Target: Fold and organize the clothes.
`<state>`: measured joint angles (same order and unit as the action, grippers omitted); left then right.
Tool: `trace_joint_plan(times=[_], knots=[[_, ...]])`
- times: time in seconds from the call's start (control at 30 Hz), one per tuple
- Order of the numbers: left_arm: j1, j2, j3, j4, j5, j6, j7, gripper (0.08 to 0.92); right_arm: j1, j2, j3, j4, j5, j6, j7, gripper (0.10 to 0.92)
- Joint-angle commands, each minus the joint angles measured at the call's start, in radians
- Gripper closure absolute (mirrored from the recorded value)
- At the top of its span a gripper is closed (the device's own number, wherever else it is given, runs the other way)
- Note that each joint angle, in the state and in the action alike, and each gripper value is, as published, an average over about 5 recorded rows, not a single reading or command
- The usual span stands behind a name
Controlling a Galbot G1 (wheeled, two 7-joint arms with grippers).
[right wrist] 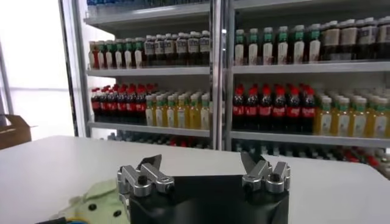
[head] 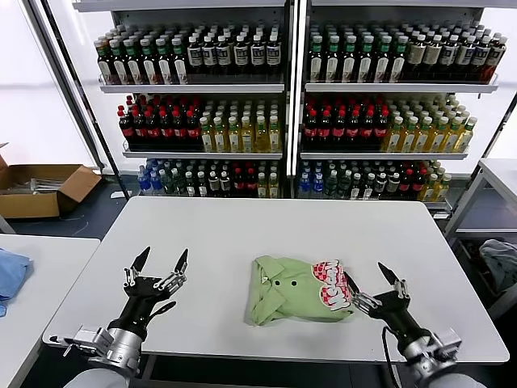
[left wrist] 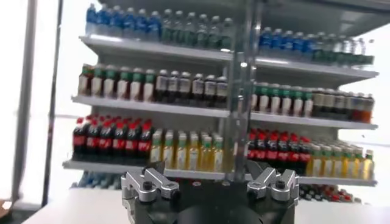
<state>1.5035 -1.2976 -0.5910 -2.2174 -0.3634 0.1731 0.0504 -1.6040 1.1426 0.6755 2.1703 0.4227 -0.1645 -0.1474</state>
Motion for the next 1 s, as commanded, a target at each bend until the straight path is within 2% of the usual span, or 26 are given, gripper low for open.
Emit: trace_joint_plan(times=[0.03,0.2,0.4,0.67,0.87,1.0], knots=[[0.015,-0.036,-0.036,0.009,0.157,-0.055,0.194,0.177,-0.177,0.081,0.118,0.051,-0.067,0.13,-0.095,0.203],[0.029,-0.041,-0.056,0.007,0.15,-0.065,0.21,0.177,-0.151,0.084,0.089,0.042,-0.091,0.131,-0.095,0.203],[0.023,-0.051,-0.131,0.02,0.206,-0.075,0.288,0.177,-0.144,0.109,0.072,0.008,-0.094,0.152,-0.108,0.203],[0.019,-0.051,-0.144,0.029,0.2,-0.1,0.29,0.177,-0.16,0.097,0.099,0.012,-0.074,0.145,-0.125,0.203],[0.016,-0.084,-0.164,0.033,0.213,-0.092,0.319,0.177,-0.126,0.097,0.104,-0.011,-0.066,0.122,-0.146,0.203],[0.028,-0.088,-0.152,0.059,0.286,-0.135,0.309,0.177,-0.126,0.116,0.114,-0.013,-0.068,0.12,-0.17,0.203]])
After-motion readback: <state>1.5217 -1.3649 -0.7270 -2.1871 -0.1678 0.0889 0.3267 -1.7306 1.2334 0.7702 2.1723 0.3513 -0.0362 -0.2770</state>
